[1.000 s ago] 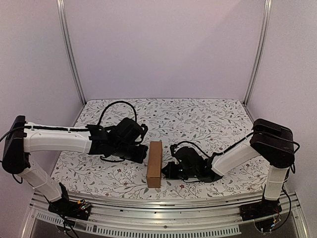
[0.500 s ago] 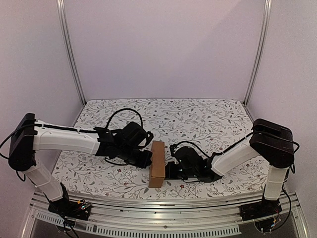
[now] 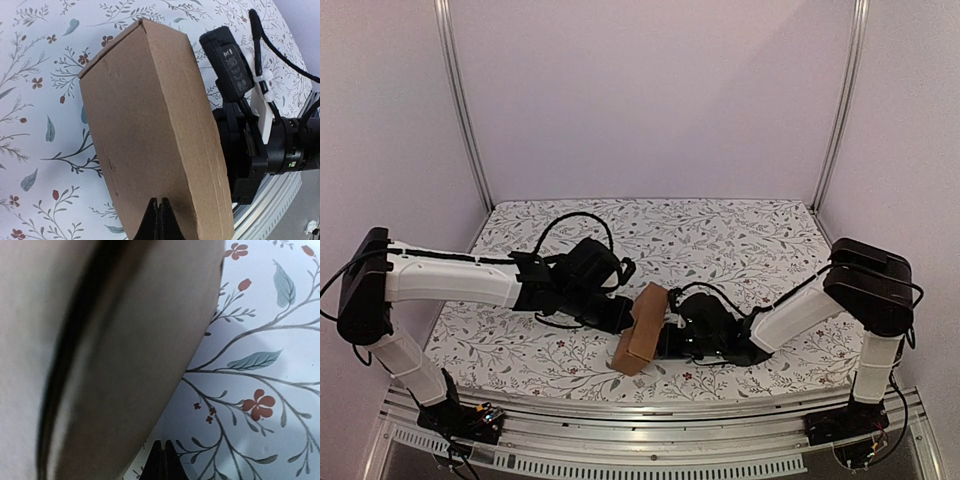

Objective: Fold the paper box

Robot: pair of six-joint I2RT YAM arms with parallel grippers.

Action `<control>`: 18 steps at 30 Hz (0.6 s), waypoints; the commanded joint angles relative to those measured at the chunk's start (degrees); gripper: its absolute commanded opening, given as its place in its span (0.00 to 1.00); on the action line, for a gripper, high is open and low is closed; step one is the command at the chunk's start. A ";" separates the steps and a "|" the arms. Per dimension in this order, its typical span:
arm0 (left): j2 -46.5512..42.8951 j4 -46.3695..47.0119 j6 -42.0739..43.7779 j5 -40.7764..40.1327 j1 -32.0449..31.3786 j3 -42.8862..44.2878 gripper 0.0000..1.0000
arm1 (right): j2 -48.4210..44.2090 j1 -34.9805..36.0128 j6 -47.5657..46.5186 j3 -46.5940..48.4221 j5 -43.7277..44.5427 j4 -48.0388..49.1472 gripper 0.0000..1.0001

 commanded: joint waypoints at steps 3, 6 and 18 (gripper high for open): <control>0.97 0.38 -0.06 0.83 -0.40 2.54 0.00 | -2.10 -1.94 -2.16 -6.21 3.62 -4.88 0.00; 1.49 0.23 0.13 0.84 -0.42 3.14 0.00 | -4.14 -2.20 -2.89 -7.88 5.26 -6.47 0.00; 1.30 -3.85 2.53 -4.33 0.36 4.69 0.00 | -13.25 -2.31 -6.32 -11.48 10.12 -14.81 0.01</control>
